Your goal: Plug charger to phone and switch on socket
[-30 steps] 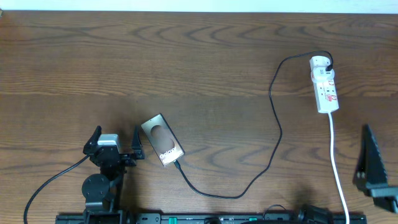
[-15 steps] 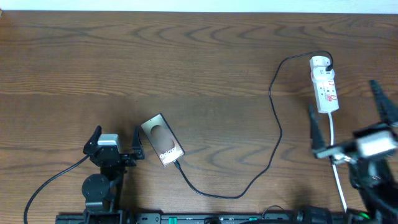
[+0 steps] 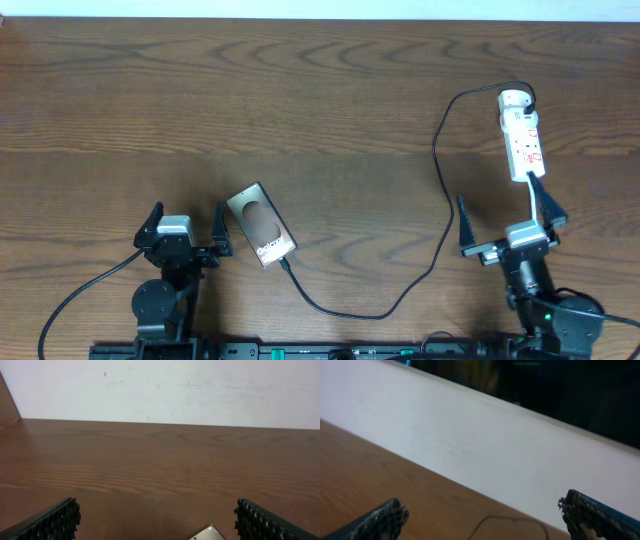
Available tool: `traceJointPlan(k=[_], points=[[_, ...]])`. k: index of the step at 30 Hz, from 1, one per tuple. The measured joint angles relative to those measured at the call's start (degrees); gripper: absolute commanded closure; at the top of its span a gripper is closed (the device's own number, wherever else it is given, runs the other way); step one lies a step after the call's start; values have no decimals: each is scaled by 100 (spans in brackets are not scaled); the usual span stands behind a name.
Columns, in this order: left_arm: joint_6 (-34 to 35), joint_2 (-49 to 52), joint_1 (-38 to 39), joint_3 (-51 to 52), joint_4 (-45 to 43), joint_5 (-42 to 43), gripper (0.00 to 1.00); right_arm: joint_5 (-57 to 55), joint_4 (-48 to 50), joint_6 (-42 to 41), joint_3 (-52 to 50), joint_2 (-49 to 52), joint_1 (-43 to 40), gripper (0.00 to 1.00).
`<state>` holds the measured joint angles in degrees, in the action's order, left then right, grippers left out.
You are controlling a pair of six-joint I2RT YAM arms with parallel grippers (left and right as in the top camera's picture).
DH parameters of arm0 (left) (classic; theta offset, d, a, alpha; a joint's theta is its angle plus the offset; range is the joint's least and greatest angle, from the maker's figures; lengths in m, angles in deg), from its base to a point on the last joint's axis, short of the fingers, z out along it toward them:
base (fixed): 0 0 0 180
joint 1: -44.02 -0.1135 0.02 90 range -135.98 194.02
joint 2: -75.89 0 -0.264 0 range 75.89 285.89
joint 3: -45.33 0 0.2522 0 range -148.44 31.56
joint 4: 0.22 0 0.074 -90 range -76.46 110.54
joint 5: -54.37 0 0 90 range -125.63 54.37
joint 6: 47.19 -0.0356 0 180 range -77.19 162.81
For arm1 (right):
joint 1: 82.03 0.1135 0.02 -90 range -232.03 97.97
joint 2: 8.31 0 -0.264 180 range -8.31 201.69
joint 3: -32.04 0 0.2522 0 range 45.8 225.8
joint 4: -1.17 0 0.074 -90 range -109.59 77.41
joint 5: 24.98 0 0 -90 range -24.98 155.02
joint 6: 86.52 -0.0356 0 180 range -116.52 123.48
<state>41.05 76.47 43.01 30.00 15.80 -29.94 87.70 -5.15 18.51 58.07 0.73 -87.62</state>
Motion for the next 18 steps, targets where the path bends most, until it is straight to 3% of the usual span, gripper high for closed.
traceJointPlan(k=[6,18], points=[[-2,2,0,0,-2,0,2,-721,256,-732,-994,-667,140,1],[-2,0,0,0,-2,0,2,-1941,-1139,-1816,-1189,-831,483,1]])
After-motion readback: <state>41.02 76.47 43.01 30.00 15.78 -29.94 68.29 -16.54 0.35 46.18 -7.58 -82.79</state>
